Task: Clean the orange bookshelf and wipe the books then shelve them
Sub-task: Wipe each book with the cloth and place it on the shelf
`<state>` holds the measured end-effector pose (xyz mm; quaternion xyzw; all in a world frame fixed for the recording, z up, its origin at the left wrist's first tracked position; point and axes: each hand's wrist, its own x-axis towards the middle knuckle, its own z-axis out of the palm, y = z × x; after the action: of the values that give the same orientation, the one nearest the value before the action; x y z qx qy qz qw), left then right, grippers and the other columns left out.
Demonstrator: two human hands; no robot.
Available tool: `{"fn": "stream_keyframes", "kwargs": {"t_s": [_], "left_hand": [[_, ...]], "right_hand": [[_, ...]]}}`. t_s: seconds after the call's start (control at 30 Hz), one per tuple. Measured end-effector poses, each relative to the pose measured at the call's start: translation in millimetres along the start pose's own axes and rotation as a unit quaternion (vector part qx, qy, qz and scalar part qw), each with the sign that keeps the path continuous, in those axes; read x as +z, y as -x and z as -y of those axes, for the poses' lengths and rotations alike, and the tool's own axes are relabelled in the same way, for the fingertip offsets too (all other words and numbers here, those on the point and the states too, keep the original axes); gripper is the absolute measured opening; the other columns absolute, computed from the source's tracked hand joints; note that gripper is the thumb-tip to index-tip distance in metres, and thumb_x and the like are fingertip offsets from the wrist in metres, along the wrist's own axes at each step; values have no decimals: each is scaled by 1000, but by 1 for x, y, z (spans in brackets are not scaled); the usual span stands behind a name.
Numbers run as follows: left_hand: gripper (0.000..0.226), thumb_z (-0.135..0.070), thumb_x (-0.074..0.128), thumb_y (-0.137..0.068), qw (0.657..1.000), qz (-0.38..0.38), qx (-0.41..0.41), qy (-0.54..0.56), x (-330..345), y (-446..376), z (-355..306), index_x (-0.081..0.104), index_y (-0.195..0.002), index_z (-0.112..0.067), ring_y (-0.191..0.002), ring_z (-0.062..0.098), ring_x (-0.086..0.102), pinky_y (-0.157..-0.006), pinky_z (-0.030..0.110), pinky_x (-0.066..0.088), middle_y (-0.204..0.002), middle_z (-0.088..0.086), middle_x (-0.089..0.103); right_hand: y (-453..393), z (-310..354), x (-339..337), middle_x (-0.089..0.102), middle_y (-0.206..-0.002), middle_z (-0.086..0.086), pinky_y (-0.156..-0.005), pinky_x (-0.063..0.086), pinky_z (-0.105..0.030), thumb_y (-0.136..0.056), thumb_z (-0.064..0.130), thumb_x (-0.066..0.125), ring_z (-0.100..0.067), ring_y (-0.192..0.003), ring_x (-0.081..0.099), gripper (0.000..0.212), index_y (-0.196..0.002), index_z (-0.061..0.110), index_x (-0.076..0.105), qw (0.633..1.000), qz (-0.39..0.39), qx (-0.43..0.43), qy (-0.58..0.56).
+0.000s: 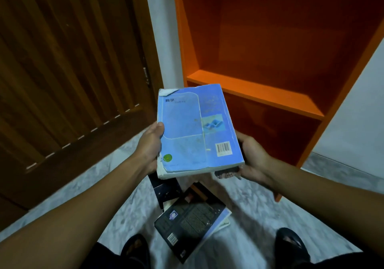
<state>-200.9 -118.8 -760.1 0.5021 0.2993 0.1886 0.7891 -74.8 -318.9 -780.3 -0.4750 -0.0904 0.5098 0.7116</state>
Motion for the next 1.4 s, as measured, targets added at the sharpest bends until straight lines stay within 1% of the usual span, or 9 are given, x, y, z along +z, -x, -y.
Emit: {"fn": "stream_keyframes", "kwargs": {"t_s": [0.2, 0.33, 0.53, 0.6, 0.7, 0.9, 1.03, 1.13, 1.4], "left_hand": [[32, -31, 37, -108, 991, -15, 24, -128, 4, -5, 15, 55, -133, -23, -101, 30, 71, -86, 48, 58, -126, 8, 68], [68, -38, 52, -101, 901, -49, 118, -414, 6, -8, 18, 16, -158, -26, -148, 27, 28, -119, 47, 29, -164, 3, 23], [50, -52, 54, -96, 976, 103, -43, -189, 60, 22, 15, 25, -137, -51, -95, 23, 65, -77, 47, 54, -116, -8, 61], [45, -40, 61, -97, 989, 69, -12, -132, 63, 15, 22, 37, -135, -46, -67, 21, 69, -54, 38, 55, -93, 2, 66], [28, -7, 48, -96, 995, -43, 36, -79, 57, 6, 25, 55, -121, -17, -71, 31, 71, -68, 50, 61, -91, 18, 69], [26, -8, 45, -104, 999, 9, 45, -25, 35, 1, 19, 60, -123, -18, -100, 37, 71, -86, 58, 56, -117, 12, 72], [32, -6, 46, -102, 995, 74, 59, -18, 22, 7, -1, 56, -131, -15, -92, 32, 73, -71, 46, 61, -115, 11, 73], [39, -7, 45, -101, 988, 124, 79, -50, 9, 13, -11, 51, -138, -16, -107, 36, 68, -87, 55, 57, -127, 12, 68], [43, -16, 50, -93, 977, 195, 79, -47, 12, 27, -15, 53, -135, -25, -111, 33, 68, -91, 52, 55, -127, 7, 69]], "right_hand": [[2, -2, 4, 71, -119, -11, -78, 58, -54, -103, 38, 47, -36, -100, 71, 36, -132, 19, 58, 990, -88, -71, 83], [-2, -7, 12, 72, -110, -10, -74, 60, -49, -102, 18, 54, -33, -89, 72, 20, -120, 16, 62, 956, -147, -155, 199], [-4, -33, 30, 68, -97, -2, -69, 42, -29, -96, 12, 56, -17, -83, 61, 20, -114, 16, 63, 770, -150, -332, 524], [-1, -36, 36, 62, -99, 0, -72, 36, -23, -94, 15, 59, -13, -87, 54, 28, -122, 16, 62, 726, -118, -365, 570], [1, -39, 37, 51, -101, 4, -77, 32, -15, -91, 34, 66, -7, -94, 46, 53, -140, 22, 52, 688, -62, -352, 631], [4, -23, 26, 57, -106, 6, -81, 33, -2, -90, 27, 67, -1, -95, 51, 46, -134, 22, 57, 696, -34, -348, 628], [5, 6, 23, 68, -85, -16, -66, 48, -31, -99, 9, 54, -22, -75, 62, 16, -103, 13, 69, 888, -102, -290, 342], [0, 38, 12, 70, -109, -22, -86, 56, -51, -105, 15, 45, -40, -99, 68, 23, -122, 6, 58, 935, -157, -279, 152], [-14, 70, 14, 55, -142, 4, -106, 45, -52, -102, 17, 47, -18, -132, 53, 42, -144, 21, 48, 724, -163, -495, 452]]}}
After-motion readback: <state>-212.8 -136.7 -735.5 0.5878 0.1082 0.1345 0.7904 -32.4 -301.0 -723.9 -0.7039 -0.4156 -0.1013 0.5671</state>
